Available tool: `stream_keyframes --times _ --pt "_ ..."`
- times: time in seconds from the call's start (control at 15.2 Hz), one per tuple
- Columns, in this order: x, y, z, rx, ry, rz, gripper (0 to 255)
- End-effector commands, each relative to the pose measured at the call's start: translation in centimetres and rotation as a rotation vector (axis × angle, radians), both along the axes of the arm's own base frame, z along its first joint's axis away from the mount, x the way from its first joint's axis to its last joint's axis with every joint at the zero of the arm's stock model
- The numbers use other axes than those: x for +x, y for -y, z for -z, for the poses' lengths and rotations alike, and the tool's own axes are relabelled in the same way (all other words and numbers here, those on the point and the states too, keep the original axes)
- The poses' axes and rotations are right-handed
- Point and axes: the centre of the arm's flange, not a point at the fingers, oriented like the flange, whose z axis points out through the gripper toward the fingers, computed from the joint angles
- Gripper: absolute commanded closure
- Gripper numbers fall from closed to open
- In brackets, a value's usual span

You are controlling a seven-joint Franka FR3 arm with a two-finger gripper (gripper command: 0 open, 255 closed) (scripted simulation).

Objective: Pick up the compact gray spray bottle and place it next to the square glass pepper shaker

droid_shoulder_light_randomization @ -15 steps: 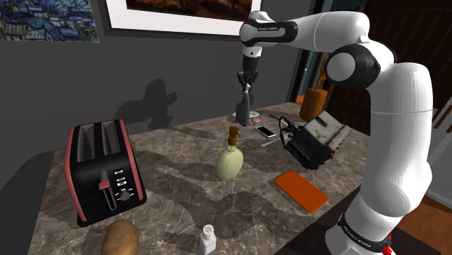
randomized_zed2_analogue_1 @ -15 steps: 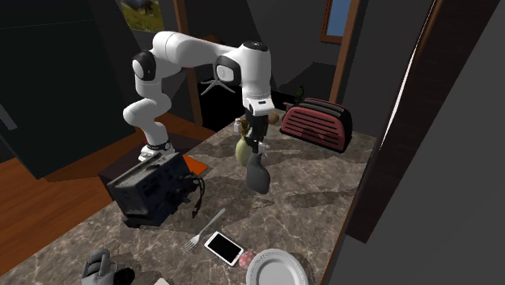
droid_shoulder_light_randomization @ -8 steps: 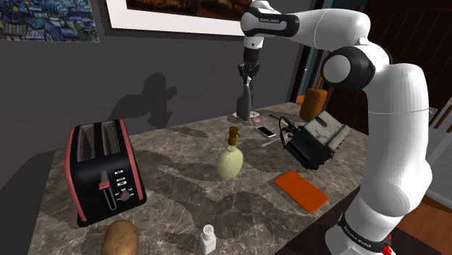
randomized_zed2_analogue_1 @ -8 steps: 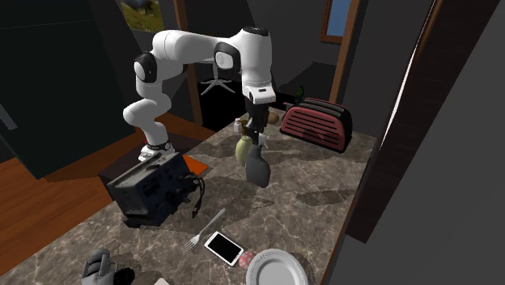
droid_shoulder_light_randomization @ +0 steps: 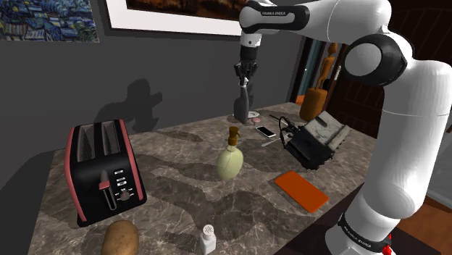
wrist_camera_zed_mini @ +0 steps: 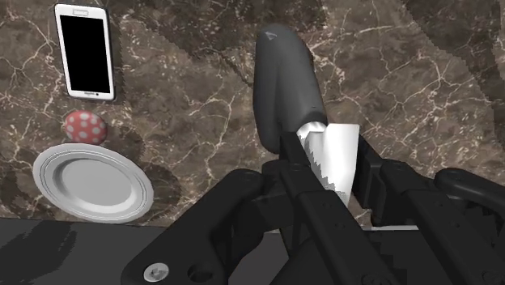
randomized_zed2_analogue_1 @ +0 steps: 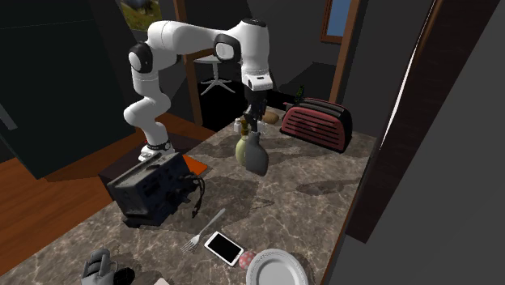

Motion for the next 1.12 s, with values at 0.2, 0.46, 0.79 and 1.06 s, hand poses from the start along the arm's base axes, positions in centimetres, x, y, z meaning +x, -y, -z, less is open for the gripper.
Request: stream_keyframes --times 0.2,0.46,0.79,1.06 --pt "-3.1 -5.8 0.0 -0.001 0.000 0.001 255" --pt "-5.5 -10.5 0.0 -0.001 0.000 0.001 255" --pt "-8.5 -16.4 -0.1 -0.001 0.000 0.001 255" --pt "-10.9 -21.1 -0.1 -0.001 0.000 0.001 255"
